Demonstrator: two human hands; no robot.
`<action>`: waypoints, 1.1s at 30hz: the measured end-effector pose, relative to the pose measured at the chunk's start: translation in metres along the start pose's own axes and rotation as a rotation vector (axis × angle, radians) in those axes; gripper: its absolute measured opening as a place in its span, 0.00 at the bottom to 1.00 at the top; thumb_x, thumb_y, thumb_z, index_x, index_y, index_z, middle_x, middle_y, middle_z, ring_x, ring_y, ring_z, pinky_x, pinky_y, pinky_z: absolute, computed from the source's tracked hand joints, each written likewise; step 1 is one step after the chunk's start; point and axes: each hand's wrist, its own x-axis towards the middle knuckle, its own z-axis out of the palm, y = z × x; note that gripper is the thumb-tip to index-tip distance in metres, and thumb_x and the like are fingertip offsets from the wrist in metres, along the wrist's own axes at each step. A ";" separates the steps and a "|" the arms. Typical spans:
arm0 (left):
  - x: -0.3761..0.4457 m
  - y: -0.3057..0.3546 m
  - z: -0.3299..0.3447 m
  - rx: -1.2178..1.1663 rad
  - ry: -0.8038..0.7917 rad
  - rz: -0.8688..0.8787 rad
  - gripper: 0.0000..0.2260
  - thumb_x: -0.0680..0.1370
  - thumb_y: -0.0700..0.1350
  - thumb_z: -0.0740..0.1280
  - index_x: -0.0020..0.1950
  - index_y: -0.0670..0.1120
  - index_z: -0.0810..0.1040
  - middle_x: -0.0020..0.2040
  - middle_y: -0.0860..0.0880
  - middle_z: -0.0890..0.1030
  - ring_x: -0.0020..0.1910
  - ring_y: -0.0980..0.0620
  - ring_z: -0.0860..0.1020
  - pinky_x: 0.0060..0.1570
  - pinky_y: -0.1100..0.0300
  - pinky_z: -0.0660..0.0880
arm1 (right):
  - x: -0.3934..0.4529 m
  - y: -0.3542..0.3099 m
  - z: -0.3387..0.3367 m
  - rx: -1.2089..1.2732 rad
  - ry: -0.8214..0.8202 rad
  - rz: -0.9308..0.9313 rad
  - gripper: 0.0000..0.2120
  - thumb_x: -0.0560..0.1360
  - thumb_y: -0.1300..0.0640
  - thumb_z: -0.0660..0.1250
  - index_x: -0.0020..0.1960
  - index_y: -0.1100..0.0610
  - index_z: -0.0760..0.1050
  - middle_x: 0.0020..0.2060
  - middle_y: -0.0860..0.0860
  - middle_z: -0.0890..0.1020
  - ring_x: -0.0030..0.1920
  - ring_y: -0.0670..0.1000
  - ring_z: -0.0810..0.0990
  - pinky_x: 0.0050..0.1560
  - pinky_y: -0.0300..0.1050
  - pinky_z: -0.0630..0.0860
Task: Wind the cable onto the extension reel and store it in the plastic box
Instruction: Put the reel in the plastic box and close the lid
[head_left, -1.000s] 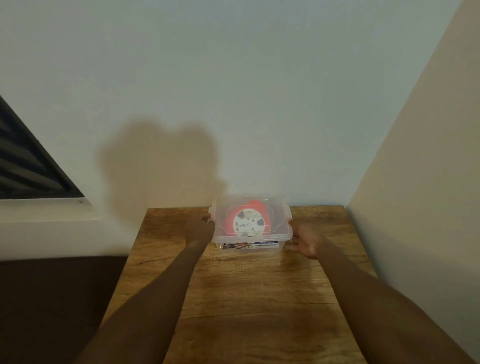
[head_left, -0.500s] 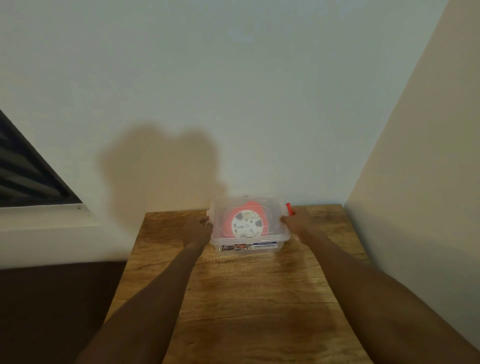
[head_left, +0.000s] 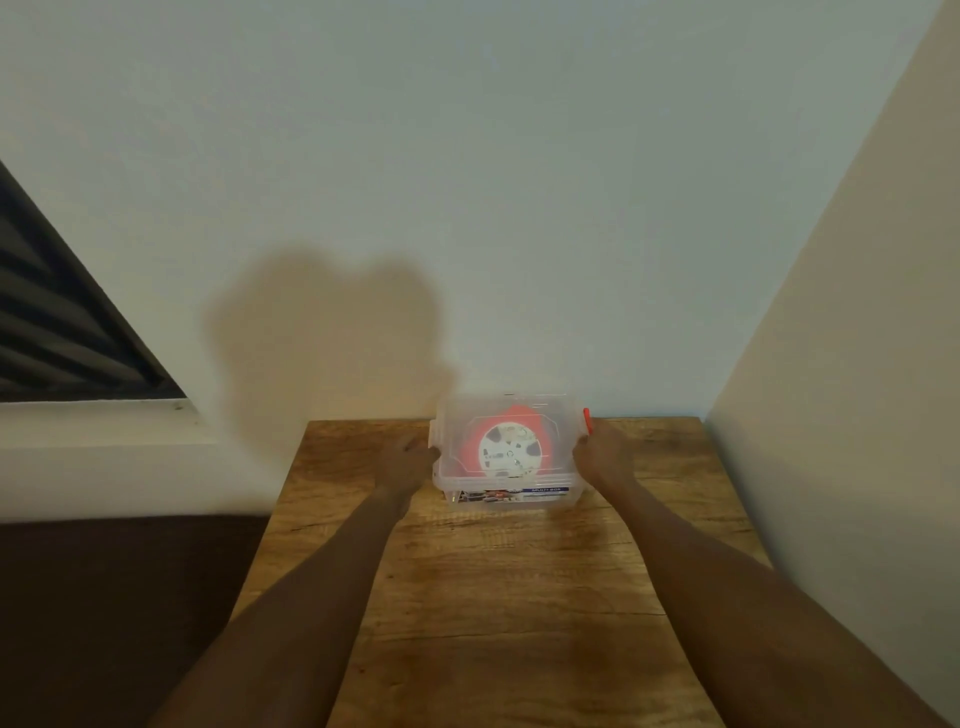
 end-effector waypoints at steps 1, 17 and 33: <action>-0.005 -0.002 -0.001 -0.047 -0.044 -0.080 0.21 0.80 0.47 0.70 0.70 0.41 0.75 0.67 0.41 0.77 0.60 0.41 0.77 0.55 0.49 0.76 | 0.001 0.001 0.001 0.000 0.007 -0.005 0.11 0.78 0.63 0.61 0.58 0.61 0.78 0.51 0.57 0.83 0.46 0.56 0.81 0.44 0.45 0.76; 0.009 0.001 -0.011 -0.468 -0.132 -0.288 0.09 0.76 0.34 0.72 0.56 0.38 0.80 0.56 0.39 0.84 0.49 0.43 0.84 0.41 0.51 0.82 | -0.004 0.000 -0.004 -0.098 -0.022 -0.062 0.12 0.81 0.59 0.60 0.61 0.60 0.77 0.55 0.56 0.82 0.51 0.57 0.81 0.51 0.50 0.78; -0.008 0.017 0.018 0.293 0.045 0.180 0.16 0.78 0.34 0.65 0.65 0.39 0.79 0.50 0.43 0.82 0.47 0.42 0.80 0.44 0.52 0.80 | -0.005 -0.004 -0.003 -0.034 -0.024 -0.027 0.12 0.81 0.61 0.59 0.61 0.60 0.76 0.54 0.56 0.82 0.50 0.57 0.81 0.48 0.48 0.77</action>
